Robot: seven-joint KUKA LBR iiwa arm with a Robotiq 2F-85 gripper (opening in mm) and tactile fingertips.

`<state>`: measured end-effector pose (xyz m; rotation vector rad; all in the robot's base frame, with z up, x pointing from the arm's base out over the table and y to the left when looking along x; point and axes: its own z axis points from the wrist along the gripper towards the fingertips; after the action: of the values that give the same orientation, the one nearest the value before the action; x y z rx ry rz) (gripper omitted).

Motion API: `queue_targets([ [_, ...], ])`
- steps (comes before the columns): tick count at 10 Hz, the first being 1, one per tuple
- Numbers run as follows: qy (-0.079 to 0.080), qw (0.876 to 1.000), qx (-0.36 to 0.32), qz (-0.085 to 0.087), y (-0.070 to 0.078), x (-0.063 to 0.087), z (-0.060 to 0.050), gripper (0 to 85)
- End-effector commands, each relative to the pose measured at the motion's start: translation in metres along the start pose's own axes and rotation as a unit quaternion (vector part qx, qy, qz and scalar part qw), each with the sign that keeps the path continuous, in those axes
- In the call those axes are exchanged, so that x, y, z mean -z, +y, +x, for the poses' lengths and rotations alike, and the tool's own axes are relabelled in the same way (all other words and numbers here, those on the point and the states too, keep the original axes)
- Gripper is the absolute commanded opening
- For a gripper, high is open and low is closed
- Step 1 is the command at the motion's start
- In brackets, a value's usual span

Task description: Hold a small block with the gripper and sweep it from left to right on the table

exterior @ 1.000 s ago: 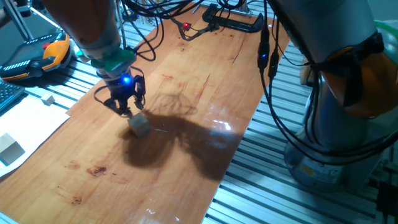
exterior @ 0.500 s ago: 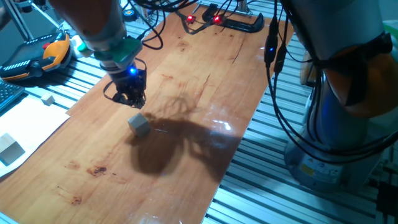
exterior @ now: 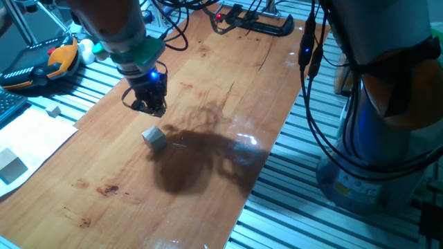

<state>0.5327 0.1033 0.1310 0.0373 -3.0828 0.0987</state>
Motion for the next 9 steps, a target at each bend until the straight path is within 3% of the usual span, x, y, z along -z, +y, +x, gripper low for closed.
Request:
queue_targets([
  [1,0.000,1.000,0.002,-0.002,-0.0009,-0.0009,-0.0002,0.7],
  [9,0.003,1.000,0.001,-0.008,0.0013,-0.0005,0.0006,0.7],
])
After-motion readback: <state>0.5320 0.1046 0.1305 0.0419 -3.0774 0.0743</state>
